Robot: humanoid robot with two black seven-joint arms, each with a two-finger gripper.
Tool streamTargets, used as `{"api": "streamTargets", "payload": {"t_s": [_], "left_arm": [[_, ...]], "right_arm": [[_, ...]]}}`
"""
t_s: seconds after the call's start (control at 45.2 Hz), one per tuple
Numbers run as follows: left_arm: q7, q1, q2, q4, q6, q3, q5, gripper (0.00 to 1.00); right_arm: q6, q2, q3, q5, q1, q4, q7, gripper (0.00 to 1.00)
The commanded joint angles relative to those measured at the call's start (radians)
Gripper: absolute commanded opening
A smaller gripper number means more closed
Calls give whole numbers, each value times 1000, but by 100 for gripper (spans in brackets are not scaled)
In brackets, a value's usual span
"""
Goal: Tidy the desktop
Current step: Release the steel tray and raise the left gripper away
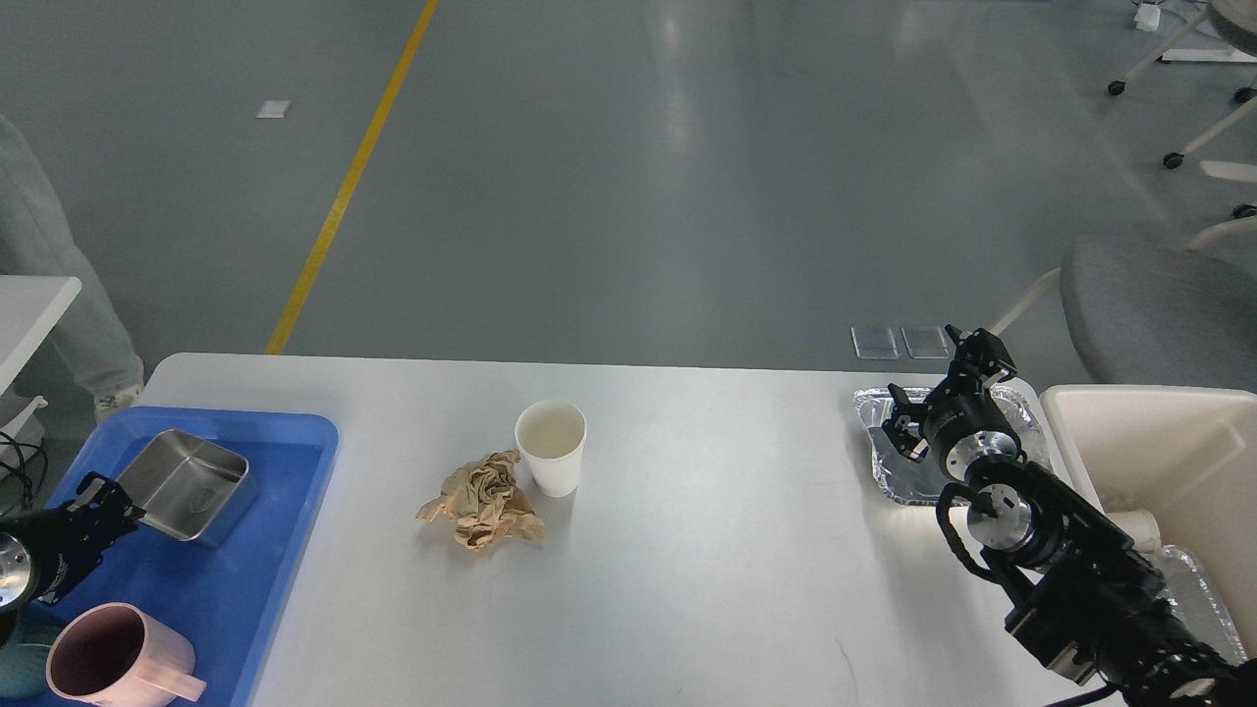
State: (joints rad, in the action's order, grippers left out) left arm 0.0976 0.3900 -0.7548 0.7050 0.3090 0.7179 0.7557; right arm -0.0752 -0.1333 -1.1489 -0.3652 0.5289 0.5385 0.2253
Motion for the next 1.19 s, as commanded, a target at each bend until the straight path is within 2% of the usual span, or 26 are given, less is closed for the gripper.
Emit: {"api": "streamTargets", "payload": {"t_s": [0.0, 0.199, 0.309, 0.53, 0.884, 0.994, 1.171], "left_arm": [[2, 3, -1, -1, -1, 1, -6, 40], [-6, 10, 0, 1, 1, 12, -19, 75], [-22, 23, -1, 16, 8, 24, -21, 87], [-55, 67, -12, 44, 18, 57, -22, 90], [-47, 227, -6, 59, 21, 265, -22, 92], [-36, 289, -3, 59, 16, 275, -22, 94], [-45, 380, 21, 59, 24, 276, -59, 97]], "right_arm": [[3, 1, 0, 0, -1, 1, 0, 100], [8, 1, 0, 0, 0, 3, -1, 100], [9, 1, 0, 0, 2, 3, -1, 100], [9, 1, 0, 0, 3, 3, -1, 100], [11, 1, 0, 0, 10, 5, -1, 100], [11, 1, 0, 0, 13, 5, -1, 100], [11, 0, 0, 0, 16, 5, -1, 100]]}}
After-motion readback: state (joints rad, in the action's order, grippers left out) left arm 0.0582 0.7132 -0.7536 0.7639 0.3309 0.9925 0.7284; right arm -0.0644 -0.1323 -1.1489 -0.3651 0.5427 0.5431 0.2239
